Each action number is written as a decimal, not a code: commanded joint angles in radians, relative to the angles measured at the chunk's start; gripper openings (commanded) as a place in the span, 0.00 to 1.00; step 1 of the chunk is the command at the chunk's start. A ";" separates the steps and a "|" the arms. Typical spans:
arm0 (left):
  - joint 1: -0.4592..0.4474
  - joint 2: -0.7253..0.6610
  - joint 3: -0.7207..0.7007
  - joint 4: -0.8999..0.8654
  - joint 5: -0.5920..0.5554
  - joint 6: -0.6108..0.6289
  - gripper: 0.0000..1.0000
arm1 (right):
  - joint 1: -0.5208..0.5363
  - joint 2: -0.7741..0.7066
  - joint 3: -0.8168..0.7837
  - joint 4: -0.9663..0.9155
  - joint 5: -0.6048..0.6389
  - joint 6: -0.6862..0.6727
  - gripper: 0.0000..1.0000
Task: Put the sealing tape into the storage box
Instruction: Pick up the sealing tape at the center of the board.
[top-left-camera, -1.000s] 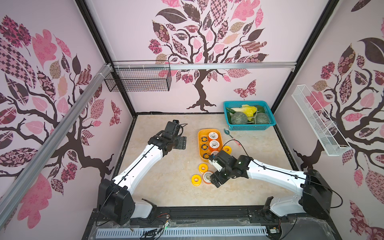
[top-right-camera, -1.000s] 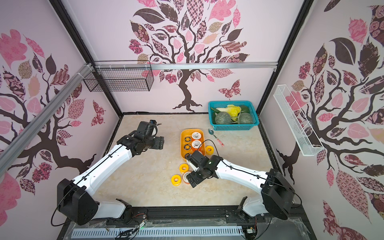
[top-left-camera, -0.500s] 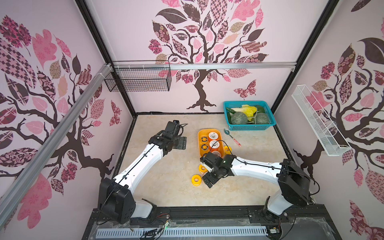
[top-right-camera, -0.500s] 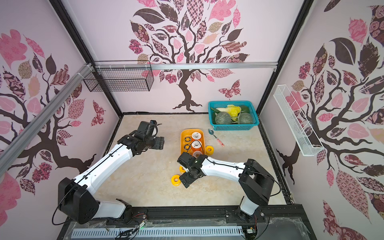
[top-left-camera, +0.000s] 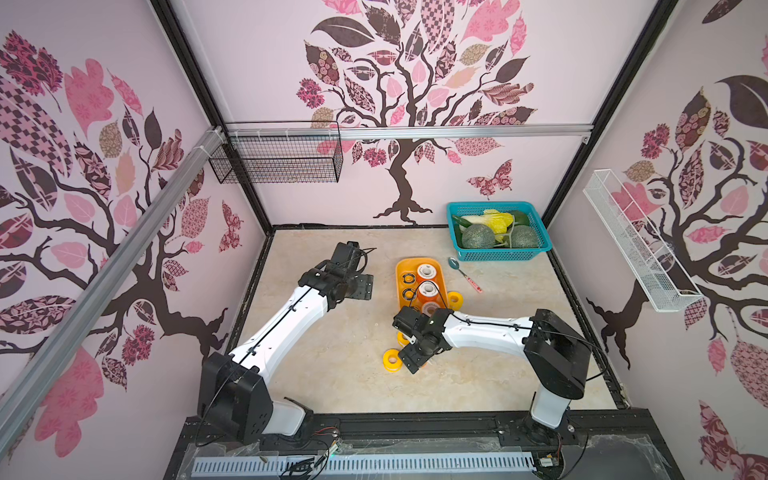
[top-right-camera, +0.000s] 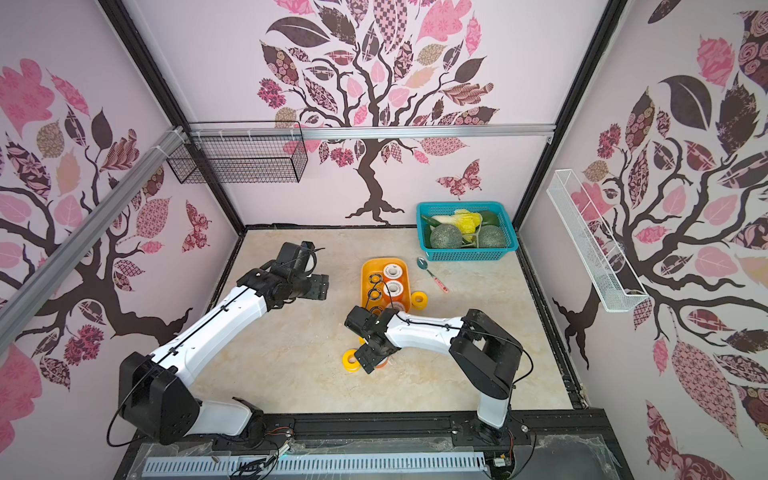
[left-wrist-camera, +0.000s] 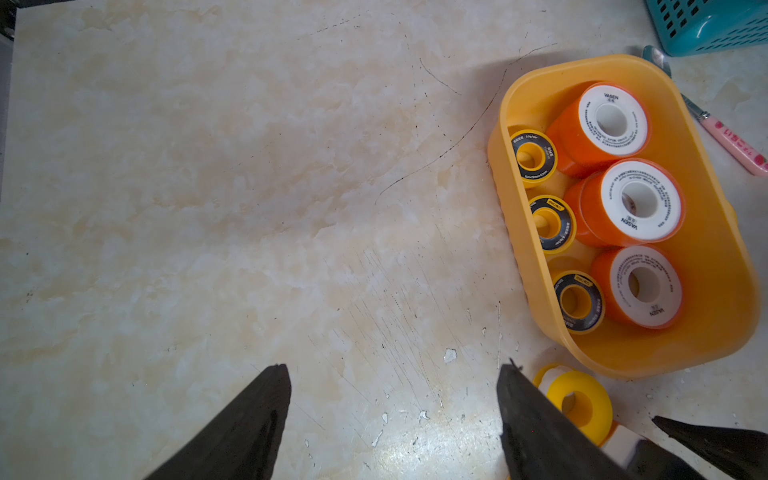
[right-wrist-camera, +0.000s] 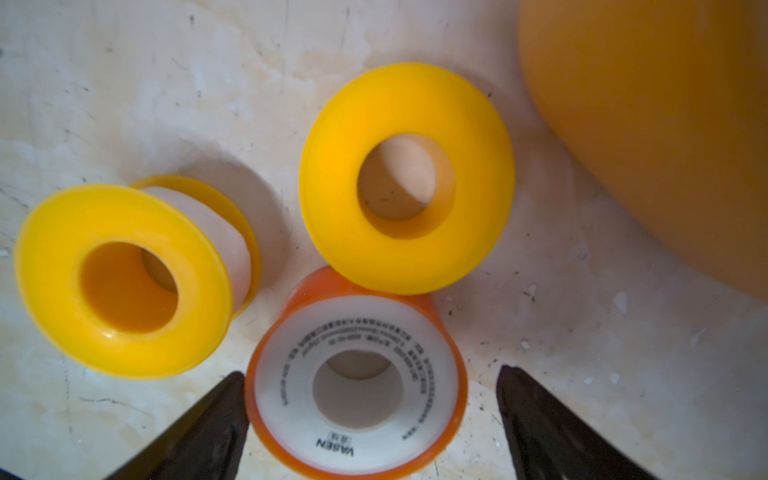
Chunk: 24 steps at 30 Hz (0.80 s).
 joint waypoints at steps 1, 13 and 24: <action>0.007 0.015 0.029 -0.004 0.001 0.004 0.83 | 0.008 0.016 0.033 0.010 -0.007 0.013 0.92; 0.010 0.018 0.032 -0.009 0.002 0.002 0.83 | 0.007 0.034 0.025 0.016 0.008 0.038 0.78; 0.010 0.022 0.033 -0.011 0.001 0.000 0.82 | -0.039 -0.091 0.000 0.013 -0.026 0.058 0.76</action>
